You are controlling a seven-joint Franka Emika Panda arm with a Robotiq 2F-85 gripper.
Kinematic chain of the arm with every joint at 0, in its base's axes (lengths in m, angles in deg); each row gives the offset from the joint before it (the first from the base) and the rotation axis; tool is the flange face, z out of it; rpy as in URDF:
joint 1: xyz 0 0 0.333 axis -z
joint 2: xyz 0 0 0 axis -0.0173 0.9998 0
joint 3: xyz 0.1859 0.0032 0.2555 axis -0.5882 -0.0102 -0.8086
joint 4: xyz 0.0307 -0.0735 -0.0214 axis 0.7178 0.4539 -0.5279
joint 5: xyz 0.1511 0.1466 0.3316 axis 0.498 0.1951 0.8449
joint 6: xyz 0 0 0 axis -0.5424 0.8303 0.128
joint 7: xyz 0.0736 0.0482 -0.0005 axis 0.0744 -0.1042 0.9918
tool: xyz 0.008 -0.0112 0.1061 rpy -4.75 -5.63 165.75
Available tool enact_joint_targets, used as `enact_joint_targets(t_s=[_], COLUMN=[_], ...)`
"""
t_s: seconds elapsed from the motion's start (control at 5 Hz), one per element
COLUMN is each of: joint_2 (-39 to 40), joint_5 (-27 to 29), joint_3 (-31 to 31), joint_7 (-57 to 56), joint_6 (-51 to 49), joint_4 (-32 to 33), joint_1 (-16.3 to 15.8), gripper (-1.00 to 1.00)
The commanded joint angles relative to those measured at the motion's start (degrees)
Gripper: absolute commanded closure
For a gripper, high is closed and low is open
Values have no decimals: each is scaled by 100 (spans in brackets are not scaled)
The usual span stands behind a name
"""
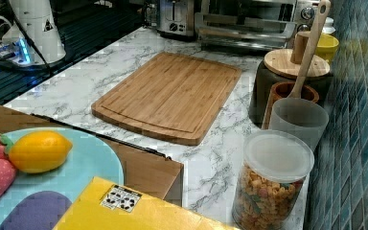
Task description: Close the oven.
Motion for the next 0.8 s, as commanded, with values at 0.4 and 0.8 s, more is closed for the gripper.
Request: enact_joint_targets(t_s=[0.4,0.8], joint_2=[190,-625], joint_5=[-2404,-1879], joint_3=[-627,-394], joint_7=[3055,2980], joint_6=[-75,187], joint_4=[-558,-301], joint_1=[-2164,-1343], gripper=[100,100])
